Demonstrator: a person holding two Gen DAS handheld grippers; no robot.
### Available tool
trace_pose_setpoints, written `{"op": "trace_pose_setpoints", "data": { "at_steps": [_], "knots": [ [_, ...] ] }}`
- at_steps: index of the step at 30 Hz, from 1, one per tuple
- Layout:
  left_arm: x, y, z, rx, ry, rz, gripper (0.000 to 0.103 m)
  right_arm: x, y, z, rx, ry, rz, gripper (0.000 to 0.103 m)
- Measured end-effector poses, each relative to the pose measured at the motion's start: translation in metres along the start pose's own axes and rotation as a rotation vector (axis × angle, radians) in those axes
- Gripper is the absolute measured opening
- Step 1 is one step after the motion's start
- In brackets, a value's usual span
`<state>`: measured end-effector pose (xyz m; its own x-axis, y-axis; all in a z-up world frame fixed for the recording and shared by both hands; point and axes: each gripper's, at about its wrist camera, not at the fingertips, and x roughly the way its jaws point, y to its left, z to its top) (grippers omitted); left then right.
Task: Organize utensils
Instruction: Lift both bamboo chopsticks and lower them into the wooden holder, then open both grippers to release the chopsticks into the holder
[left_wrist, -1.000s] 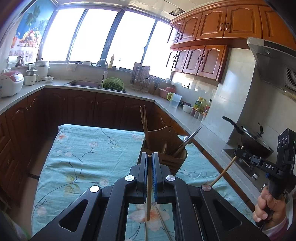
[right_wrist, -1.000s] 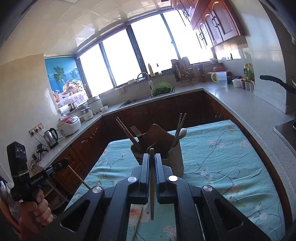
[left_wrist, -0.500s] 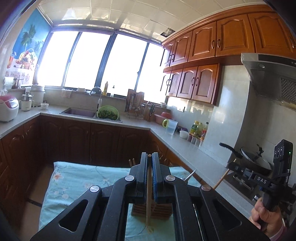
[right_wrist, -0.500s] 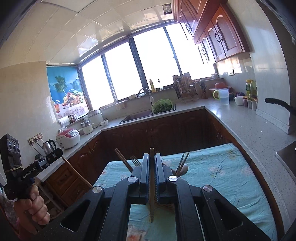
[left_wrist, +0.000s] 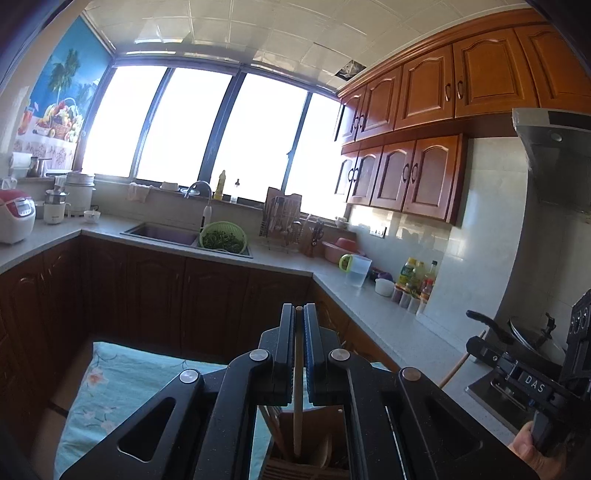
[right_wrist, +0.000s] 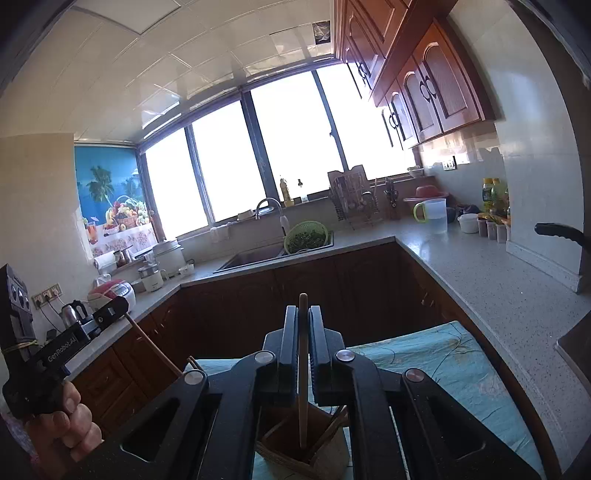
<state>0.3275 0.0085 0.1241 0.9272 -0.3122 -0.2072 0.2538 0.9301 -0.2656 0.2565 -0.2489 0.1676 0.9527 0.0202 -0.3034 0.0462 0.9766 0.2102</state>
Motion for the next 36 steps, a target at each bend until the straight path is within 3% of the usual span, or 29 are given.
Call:
{"op": "trace_pose_setpoints", "data": {
  "at_steps": [12, 26, 29, 30, 31, 32, 33, 34, 35, 36],
  "knots": [
    [0.053, 0.019, -0.039, -0.038, 0.119, 0.035, 0.003, 0.031, -0.018, -0.058, 0.040, 0.117, -0.033, 0.005],
    [0.049, 0.024, -0.029, -0.026, 0.141, 0.054, 0.005, 0.033, -0.027, -0.055, 0.078, 0.135, -0.032, 0.006],
    [0.049, 0.023, -0.029, -0.026, 0.153, 0.055, 0.005, 0.032, -0.029, -0.055, 0.096, 0.140, -0.021, 0.011],
    [0.049, 0.024, -0.028, -0.030, 0.159, 0.052, 0.006, 0.031, -0.030, -0.054, 0.103, 0.142, -0.019, 0.013],
    [0.048, 0.024, -0.027, -0.035, 0.162, 0.047, 0.014, 0.029, -0.030, -0.054, 0.106, 0.138, -0.021, 0.015],
    [0.045, 0.026, -0.027, -0.043, 0.163, 0.052, 0.030, 0.026, -0.032, -0.053, 0.109, 0.129, -0.016, 0.027],
    [0.041, 0.027, -0.026, -0.054, 0.159, 0.057, 0.038, 0.023, -0.033, -0.051, 0.116, 0.119, -0.009, 0.051],
    [0.036, 0.028, -0.025, -0.064, 0.146, 0.050, 0.049, 0.018, -0.034, -0.050, 0.124, 0.105, 0.000, 0.062],
    [0.030, 0.028, -0.024, -0.070, 0.134, 0.047, 0.052, 0.013, -0.035, -0.049, 0.131, 0.090, 0.005, 0.080],
    [0.024, 0.027, -0.023, -0.070, 0.132, 0.048, 0.055, 0.007, -0.035, -0.048, 0.135, 0.076, 0.003, 0.090]
  ]
}}
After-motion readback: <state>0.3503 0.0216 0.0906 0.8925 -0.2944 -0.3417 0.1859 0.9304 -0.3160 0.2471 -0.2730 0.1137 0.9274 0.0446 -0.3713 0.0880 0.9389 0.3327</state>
